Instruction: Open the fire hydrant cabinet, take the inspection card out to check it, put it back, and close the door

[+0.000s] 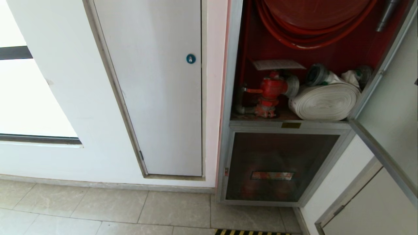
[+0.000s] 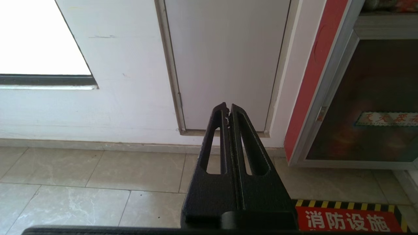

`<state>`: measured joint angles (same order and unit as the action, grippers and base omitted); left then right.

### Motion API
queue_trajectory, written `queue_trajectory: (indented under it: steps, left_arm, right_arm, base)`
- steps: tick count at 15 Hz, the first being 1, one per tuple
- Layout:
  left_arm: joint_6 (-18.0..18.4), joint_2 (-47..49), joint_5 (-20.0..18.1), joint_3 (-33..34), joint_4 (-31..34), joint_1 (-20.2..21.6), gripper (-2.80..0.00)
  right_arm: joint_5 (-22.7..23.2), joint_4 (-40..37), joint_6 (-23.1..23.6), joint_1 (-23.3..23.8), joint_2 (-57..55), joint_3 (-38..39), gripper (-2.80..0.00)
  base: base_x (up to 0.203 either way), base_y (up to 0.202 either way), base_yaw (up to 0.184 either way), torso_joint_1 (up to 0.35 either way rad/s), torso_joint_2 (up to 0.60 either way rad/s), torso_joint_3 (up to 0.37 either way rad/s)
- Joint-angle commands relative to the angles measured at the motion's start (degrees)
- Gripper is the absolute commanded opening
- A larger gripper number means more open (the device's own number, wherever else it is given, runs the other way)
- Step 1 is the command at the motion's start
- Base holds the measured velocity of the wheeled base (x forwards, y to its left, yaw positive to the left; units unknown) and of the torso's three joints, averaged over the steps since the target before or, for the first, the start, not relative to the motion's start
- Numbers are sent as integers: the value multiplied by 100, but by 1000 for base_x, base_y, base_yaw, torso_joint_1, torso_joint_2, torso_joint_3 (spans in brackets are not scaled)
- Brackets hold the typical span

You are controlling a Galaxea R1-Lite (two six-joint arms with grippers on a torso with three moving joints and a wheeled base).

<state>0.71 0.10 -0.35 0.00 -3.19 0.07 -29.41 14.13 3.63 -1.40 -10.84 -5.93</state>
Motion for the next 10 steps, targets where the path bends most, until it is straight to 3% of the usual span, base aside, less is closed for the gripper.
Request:
queue_trajectory:
  steps: [1,5,10]
  left_arm:
    - [0,8,0,114,-6,1,-280]
    - [0,8,0,114,3,1,-280]
    - [0,2,0,114,-3,1,-280]
  right_arm:
    - [439,0,5,28,424,187,-280]
    - [1623,-680,12,42,1062,385,-280]
    - [2580,-846,44,43,1083,579,-280]
  base:
    - [0,0,0,0,0,0]
    - [0,0,0,0,0,0]
    - [0,0,0,0,0,0]
